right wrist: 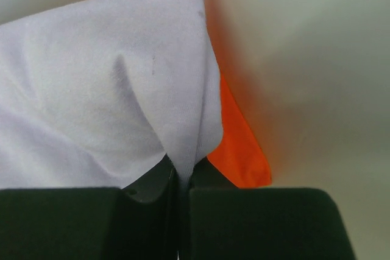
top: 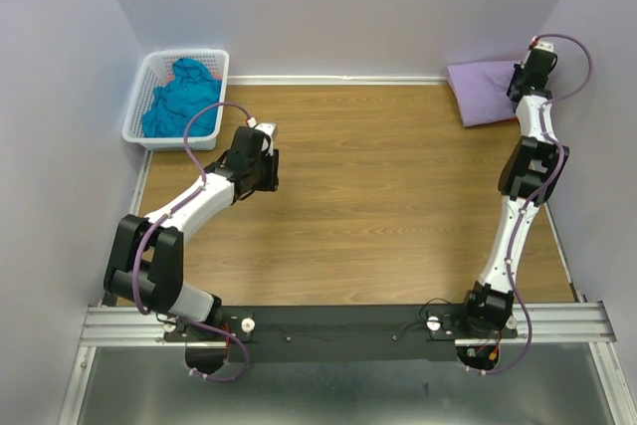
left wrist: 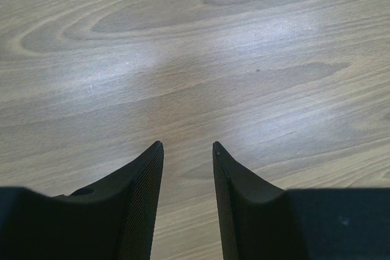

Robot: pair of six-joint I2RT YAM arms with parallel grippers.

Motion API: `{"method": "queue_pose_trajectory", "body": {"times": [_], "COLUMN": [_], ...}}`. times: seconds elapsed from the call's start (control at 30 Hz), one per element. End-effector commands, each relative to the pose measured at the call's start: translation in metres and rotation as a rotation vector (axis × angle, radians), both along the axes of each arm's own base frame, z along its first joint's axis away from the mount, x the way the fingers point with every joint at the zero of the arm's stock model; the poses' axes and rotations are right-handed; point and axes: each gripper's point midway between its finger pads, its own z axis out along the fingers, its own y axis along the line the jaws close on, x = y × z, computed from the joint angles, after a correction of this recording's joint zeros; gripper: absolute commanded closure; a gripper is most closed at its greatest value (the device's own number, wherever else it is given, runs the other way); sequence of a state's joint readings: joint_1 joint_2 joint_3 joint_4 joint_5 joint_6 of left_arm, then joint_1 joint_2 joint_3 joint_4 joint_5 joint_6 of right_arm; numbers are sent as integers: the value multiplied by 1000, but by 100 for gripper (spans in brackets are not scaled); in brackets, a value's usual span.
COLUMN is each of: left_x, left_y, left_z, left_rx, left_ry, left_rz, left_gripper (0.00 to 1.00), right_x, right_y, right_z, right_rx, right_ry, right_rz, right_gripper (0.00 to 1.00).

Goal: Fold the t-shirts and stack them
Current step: Neatly place the folded tshirt to the corner

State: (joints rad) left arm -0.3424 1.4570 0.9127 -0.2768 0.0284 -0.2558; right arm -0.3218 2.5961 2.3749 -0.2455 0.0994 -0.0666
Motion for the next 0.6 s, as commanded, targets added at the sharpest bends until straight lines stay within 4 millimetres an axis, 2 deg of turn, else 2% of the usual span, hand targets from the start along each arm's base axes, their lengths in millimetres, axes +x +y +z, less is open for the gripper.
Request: {"method": "queue_pose_trajectory", "body": {"times": [0.0, 0.1, 0.17, 0.3, 0.33, 0.37, 0.43, 0.47, 0.53, 0.57], "left_x": [5, 5, 5, 3, 3, 2, 3, 4, 8, 9], "left_y": [-6, -7, -8, -8, -8, -8, -7, -7, -5, -3], "left_z": [6, 6, 6, 7, 7, 9, 11, 15, 25, 28], "left_rx": [-28, -33, -38, -40, -42, -45, -44, -46, -42, -32], "left_ry": [-3, -3, -1, 0, -1, -4, -11, -22, -45, -57], "left_rz": [-11, -9, -8, -10, -11, -9, -3, 1, 10, 21], "left_gripper": [54, 54, 54, 55, 55, 55, 55, 55, 55, 54], "right_x": [-10, -12, -14, -22, -22, -23, -24, -25, -27, -29], "right_y": [-35, -35, -35, -40, -40, -39, -35, -32, -24, -19], "right_z": [19, 16, 11, 11, 12, 22, 28, 45, 52, 68], "right_rx": [-67, -65, -58, -65, -65, -68, -68, -74, -85, -95], "right_ry": [-64, -61, -54, -47, -47, -61, -66, -88, -86, -102], "right_rz": [-160, -171, -181, -225, -226, -227, -225, -223, -221, -216], "right_gripper": [88, 87, 76, 64, 56, 52, 42, 39, 30, 30]}}
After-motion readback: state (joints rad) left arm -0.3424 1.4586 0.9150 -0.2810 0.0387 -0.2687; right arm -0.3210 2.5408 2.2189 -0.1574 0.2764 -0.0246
